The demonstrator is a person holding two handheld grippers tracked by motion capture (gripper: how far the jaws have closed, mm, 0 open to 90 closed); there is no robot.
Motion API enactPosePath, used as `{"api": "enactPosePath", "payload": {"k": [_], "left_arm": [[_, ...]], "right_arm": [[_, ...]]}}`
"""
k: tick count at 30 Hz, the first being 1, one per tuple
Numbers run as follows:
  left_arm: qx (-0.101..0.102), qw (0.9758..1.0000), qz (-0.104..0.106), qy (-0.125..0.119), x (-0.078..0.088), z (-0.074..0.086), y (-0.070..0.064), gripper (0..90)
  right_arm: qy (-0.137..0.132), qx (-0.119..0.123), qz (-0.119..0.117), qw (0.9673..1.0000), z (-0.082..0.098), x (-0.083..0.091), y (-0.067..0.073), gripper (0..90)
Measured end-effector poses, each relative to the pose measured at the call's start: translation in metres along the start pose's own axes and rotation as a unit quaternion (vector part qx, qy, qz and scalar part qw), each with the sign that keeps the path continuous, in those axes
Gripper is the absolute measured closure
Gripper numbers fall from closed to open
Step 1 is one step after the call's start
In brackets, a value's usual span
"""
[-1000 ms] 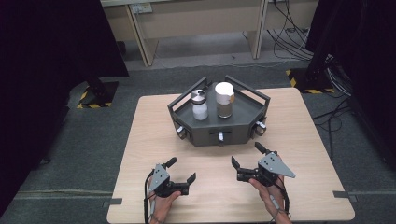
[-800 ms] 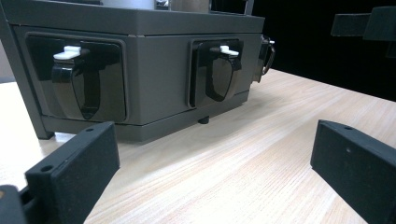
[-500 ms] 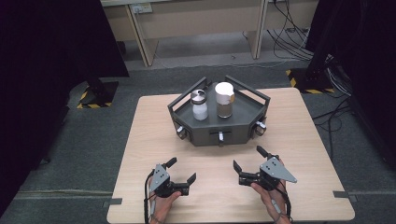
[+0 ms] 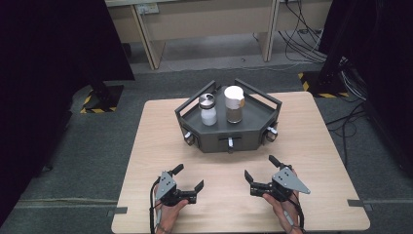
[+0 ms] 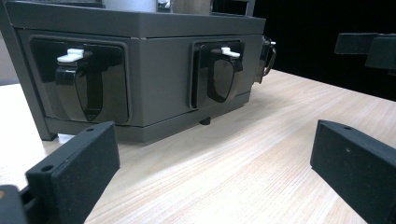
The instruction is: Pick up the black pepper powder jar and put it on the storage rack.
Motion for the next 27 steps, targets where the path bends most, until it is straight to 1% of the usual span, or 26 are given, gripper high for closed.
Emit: {"api": "enactPosePath", "payload": {"k": [6, 10, 27], "left_arm": [[0.0, 1.0, -0.002, -0.001, 0.0011, -0.0005, 0.0008, 0.6], [0.0, 1.0, -0.003, 0.0, 0.001, -0.0004, 0.001, 0.6], [0.002, 1.0, -0.003, 0.001, 0.0003, 0.0004, 0.001, 0.6]], "right_arm": [[0.002, 0.003, -0.002, 1.0, 0.0024, 0.0024, -0.0007, 0.3], [0.006, 0.009, -0.006, 0.9999, 0.0044, 0.0015, 0.0001, 0.3], [0.008, 0.005, -0.009, 0.9999, 0.0064, 0.0016, -0.0019, 0.3]]}}
Point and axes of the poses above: each handheld gripper's, and its own axes: x roughly backward along the jaws, z roughly out of its underside, y roughly to its left, the point moved 1 cm from there along -x, roughly forward along the jaws, and after that the axes turned 6 degrees about -y, right-handed, at the moved point
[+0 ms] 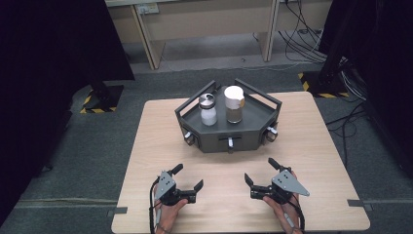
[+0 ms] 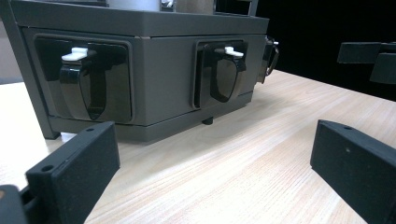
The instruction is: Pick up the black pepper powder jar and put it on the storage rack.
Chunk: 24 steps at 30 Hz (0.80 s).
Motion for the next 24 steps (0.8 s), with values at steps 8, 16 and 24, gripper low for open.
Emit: {"api": "enactPosePath", "payload": {"k": [8, 16, 24], "left_arm": [[-0.003, 1.0, 0.003, -0.002, 0.0004, -0.0011, -0.0004, 0.7], [-0.005, 1.0, 0.006, -0.005, 0.0009, -0.0024, -0.0027, 0.8], [-0.006, 0.9999, 0.009, -0.007, 0.0007, -0.0032, -0.0034, 0.8]], "right_arm": [[-0.001, -0.001, 0.0, 1.0, -0.0006, -0.0001, 0.0006, 0.3], [-0.002, 0.002, -0.004, 1.0, -0.0013, -0.0001, 0.003, 0.3], [-0.002, -0.001, -0.005, 1.0, -0.0014, 0.0, 0.0034, 0.3]]}}
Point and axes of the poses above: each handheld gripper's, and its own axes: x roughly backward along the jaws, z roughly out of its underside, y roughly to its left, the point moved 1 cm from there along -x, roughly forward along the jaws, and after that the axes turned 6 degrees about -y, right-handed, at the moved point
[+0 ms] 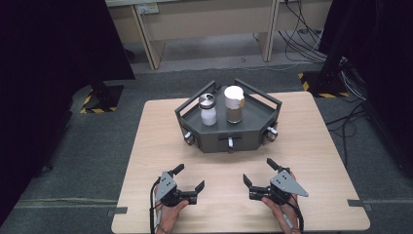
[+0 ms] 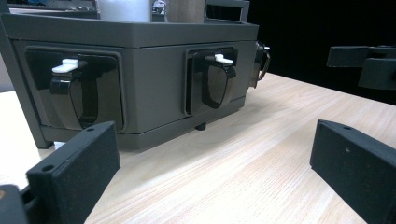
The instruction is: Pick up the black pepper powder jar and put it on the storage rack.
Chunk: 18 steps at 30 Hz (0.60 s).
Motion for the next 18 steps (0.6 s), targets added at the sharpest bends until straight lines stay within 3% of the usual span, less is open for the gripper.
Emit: {"api": "enactPosePath", "payload": {"k": [18], "left_arm": [[-0.001, 1.0, 0.0, -0.001, 0.0002, -0.0005, -0.0003, 0.8]], "right_arm": [[-0.002, -0.003, 0.002, 1.0, -0.0006, 0.0007, -0.0015, 0.3]]}}
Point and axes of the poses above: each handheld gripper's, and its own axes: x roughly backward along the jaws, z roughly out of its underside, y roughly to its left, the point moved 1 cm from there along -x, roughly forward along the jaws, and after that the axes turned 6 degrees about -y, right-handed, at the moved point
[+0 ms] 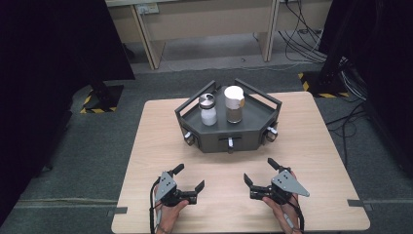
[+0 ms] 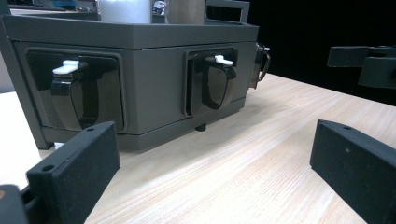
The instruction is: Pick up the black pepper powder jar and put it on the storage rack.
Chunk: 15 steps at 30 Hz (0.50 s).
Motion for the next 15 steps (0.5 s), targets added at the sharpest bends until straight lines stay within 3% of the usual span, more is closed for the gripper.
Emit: {"api": "enactPosePath", "payload": {"k": [15], "left_arm": [[0.002, 1.0, -0.001, -0.001, 0.0005, -0.0001, 0.0008, 0.9]], "right_arm": [[0.0, -0.001, 0.001, 1.0, -0.0001, -0.0001, -0.0002, 0.3]]}}
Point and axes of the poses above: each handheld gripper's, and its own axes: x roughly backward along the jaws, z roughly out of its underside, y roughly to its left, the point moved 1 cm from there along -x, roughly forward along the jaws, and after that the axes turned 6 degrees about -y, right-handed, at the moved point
